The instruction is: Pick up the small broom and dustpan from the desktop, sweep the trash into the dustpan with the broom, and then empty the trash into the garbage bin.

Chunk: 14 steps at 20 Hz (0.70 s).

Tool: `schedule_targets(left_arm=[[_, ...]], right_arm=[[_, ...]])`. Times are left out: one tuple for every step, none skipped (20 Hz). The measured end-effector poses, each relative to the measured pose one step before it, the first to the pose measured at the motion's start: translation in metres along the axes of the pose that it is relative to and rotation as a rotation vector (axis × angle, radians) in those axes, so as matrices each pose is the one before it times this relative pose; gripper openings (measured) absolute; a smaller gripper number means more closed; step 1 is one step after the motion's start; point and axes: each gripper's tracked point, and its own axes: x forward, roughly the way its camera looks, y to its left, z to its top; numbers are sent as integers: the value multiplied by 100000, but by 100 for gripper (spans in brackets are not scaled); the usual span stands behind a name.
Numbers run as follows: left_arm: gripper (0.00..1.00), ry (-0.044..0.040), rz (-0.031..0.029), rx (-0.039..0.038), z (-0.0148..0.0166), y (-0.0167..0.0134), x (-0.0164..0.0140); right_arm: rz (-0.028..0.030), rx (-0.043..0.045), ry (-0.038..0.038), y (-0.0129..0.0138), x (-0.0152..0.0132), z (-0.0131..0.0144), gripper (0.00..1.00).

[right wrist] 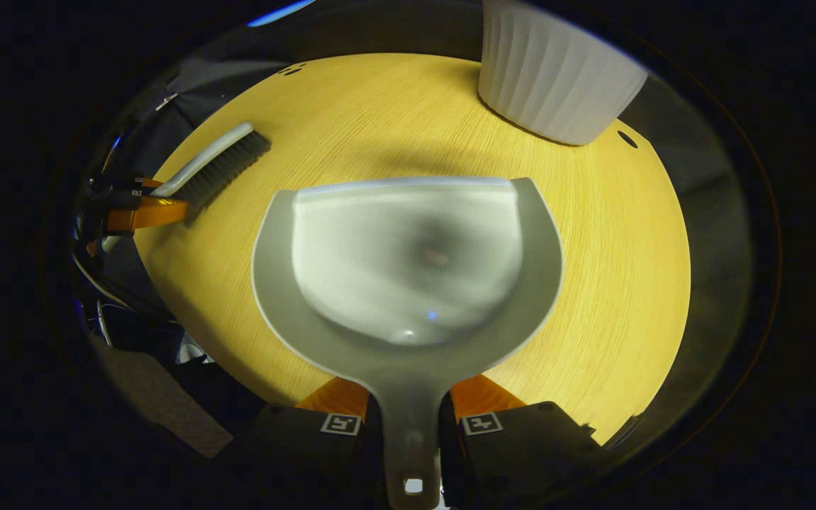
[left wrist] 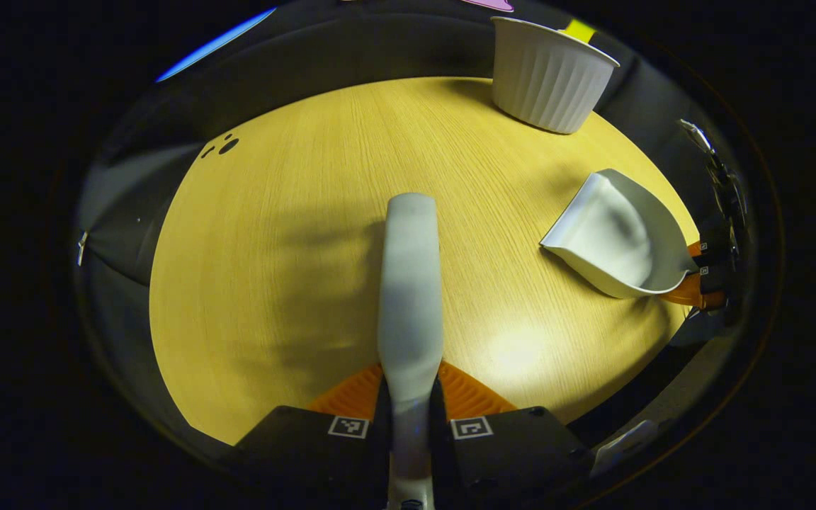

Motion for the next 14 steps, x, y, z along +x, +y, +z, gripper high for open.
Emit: schedule_targets(left_arm=[[28, 104, 189, 75, -129, 27, -27], [28, -311, 318, -100, 33, -7, -159], [30, -377, 1042, 522, 306, 60, -98], [32, -276, 1253, 876, 190, 13, -26], [27, -256, 1471, 1166, 82, 184, -334], [31, -126, 488, 430, 89, -7, -196], [31, -384, 253, 150, 173, 132, -297], [31, -256, -146, -229, -79, 70, -619], [26, -125, -79, -215, -100, 98, -555], [26, -554, 94, -121, -72, 221, -583], [31, -910, 285, -15, 99, 169, -595], [31, -1119, 462, -63, 119, 209, -893], [31, -1764, 531, -183, 320, 221, -1002], [31, -1520, 203, -422, 470, 67, -836]], right_arm=[[653, 370, 12, 77, -157, -44, 37], [1177, 1119, 92, 292, -37, -116, 37], [897, 1071, 646, 178, -141, -202, 39], [122, -188, -360, -9, -80, 168, 38], [-3, 101, 180, -84, -369, -10, 44], [217, -33, -294, -83, -479, 15, 41], [344, 128, -141, -8, -621, -7, 41], [864, 549, -664, -14, -994, 61, 41], [777, 579, -875, 124, -991, 83, 40], [712, 382, -1089, 2, -1023, 119, 40], [710, 601, -1642, 31, -1023, 174, 40], [257, 592, -1844, -86, -1080, 296, 43], [187, 889, -2144, -38, -1090, 452, 39], [152, 1121, -3264, 53, -1195, 693, 36]])
